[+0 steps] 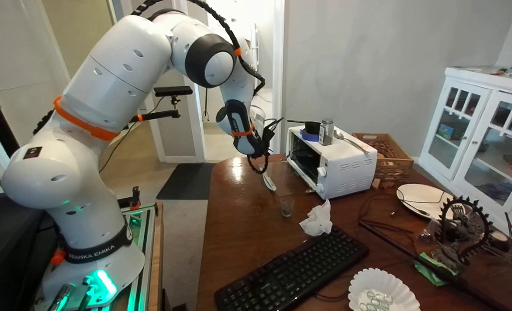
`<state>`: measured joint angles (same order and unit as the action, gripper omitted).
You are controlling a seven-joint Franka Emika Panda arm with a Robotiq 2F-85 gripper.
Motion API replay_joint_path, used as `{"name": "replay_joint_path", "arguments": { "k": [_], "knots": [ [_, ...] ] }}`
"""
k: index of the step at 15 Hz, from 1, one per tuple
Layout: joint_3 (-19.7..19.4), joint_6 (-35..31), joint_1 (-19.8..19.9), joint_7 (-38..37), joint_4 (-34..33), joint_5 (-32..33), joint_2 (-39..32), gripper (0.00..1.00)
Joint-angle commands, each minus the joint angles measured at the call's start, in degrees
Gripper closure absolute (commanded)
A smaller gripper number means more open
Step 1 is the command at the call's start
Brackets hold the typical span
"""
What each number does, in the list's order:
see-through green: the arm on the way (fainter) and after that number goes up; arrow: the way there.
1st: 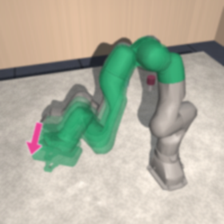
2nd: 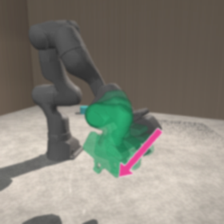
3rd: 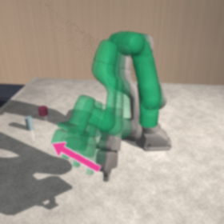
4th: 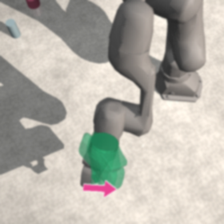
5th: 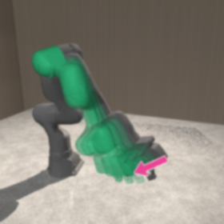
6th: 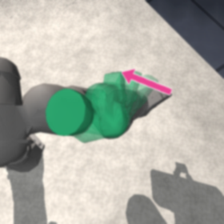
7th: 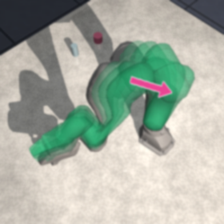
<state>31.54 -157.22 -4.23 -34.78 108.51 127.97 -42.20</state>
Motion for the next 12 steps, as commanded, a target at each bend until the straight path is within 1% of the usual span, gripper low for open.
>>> {"name": "replay_joint_path", "arguments": {
  "k": [1, 3, 6, 9, 10, 12],
  "knots": [
    [-1.5, 4.4, -2.2, -2.0, 5.9, -5.9, 3.5, 1.00],
    [-1.9, 7.0, -2.9, -4.8, 9.9, -9.2, 5.3, 1.00],
    [-3.1, 13.1, -4.0, -10.6, 16.4, -13.5, 8.6, 1.00],
    [-5.3, 15.5, -3.8, -14.6, 20.2, -12.8, 11.5, 1.00],
    [-6.1, 15.3, -3.1, -16.0, 21.4, -11.8, 12.9, 1.00],
    [-8.5, 14.4, -1.8, -16.3, 23.3, -11.1, 15.6, 1.00]
  ]
}}
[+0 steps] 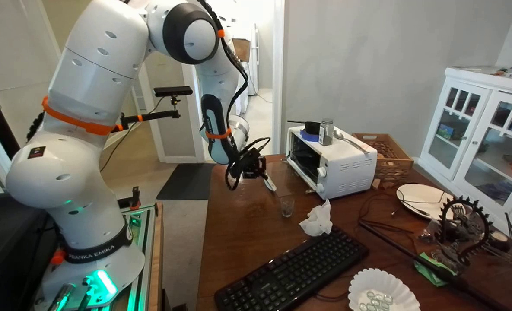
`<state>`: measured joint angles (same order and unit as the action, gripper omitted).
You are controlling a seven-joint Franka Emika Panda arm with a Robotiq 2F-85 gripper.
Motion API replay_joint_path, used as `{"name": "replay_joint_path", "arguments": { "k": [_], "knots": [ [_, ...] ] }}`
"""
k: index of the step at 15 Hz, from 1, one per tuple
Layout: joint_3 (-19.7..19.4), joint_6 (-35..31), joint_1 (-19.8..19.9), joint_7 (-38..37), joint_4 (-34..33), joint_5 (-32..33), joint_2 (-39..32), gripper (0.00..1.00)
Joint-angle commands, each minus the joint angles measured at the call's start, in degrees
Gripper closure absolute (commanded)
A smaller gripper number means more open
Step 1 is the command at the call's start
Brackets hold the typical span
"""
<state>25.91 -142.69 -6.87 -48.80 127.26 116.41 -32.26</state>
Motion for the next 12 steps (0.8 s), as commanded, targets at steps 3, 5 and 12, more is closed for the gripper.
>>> {"name": "replay_joint_path", "arguments": {
  "k": [3, 5, 12],
  "knots": [
    [-6.6, -2.2, 2.9, -0.5, 5.2, 1.5, 8.8, 1.00],
    [-8.6, -4.5, 4.2, 0.7, 3.2, 4.0, 8.8, 1.00],
    [-10.7, -13.8, 6.3, 8.2, -8.8, 11.4, 4.8, 1.00]
  ]
}}
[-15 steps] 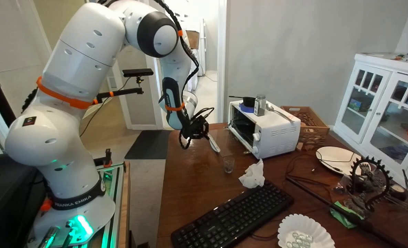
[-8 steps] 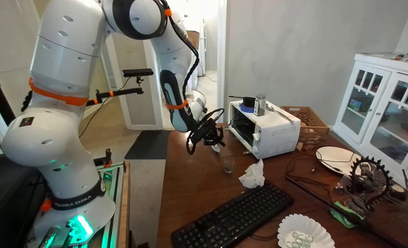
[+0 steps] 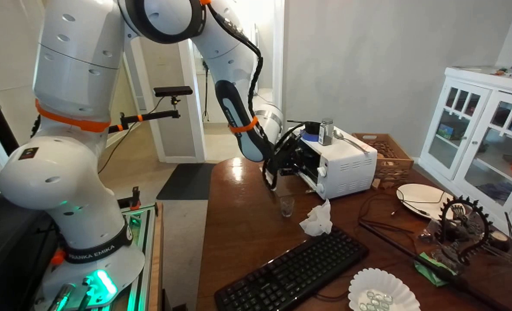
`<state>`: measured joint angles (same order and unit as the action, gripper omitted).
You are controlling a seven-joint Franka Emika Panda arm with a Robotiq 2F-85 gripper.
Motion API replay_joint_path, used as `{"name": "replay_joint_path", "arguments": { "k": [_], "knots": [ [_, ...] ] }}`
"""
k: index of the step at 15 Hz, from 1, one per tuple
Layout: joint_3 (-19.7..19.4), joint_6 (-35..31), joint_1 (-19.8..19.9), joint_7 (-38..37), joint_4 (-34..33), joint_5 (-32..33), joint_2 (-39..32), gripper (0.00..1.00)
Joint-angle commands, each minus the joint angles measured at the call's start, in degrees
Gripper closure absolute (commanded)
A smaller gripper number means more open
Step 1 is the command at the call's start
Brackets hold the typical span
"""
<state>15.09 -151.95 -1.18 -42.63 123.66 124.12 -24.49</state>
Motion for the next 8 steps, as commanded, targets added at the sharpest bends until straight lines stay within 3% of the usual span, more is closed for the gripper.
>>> {"name": "replay_joint_path", "arguments": {
  "k": [1, 4, 8],
  "knots": [
    [0.4, -5.8, 0.7, 1.9, -6.8, 5.1, -3.9, 1.00],
    [1.2, -8.6, 0.6, 0.8, -11.0, 8.2, -7.0, 1.00],
    [1.9, -8.9, 0.0, 1.1, -12.6, 7.7, -9.7, 1.00]
  ]
}}
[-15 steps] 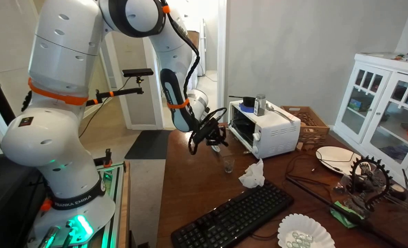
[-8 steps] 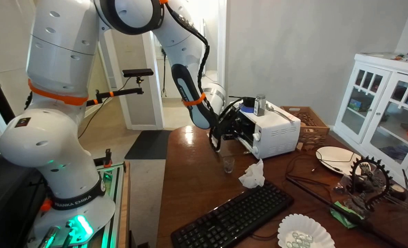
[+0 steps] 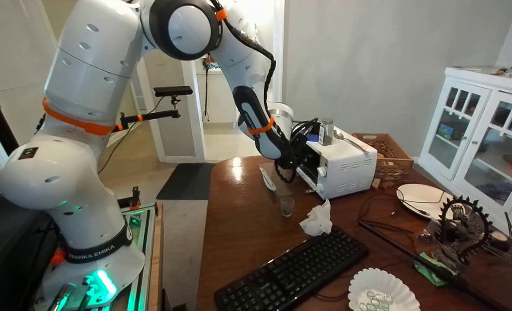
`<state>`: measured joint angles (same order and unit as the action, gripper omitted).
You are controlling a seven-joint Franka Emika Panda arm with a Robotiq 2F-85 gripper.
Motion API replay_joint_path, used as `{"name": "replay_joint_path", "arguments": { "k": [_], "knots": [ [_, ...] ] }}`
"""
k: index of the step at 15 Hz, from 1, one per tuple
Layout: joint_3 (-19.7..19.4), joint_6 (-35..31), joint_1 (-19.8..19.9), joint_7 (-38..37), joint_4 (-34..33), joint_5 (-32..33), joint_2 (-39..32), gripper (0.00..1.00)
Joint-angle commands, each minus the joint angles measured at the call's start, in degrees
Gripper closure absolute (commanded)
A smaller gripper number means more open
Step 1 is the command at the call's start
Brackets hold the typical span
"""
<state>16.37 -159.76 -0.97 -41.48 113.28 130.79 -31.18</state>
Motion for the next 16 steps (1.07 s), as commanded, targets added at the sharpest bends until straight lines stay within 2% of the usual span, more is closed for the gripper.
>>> {"name": "replay_joint_path", "arguments": {
  "k": [1, 9, 16],
  "knots": [
    [1.1, -1.0, -0.4, -0.3, -2.7, 1.5, -3.9, 1.00],
    [1.6, -0.9, -2.0, 3.7, -6.4, 1.2, -6.5, 1.00],
    [2.0, -5.2, -1.4, 4.7, -11.4, 1.7, -9.7, 1.00]
  ]
}}
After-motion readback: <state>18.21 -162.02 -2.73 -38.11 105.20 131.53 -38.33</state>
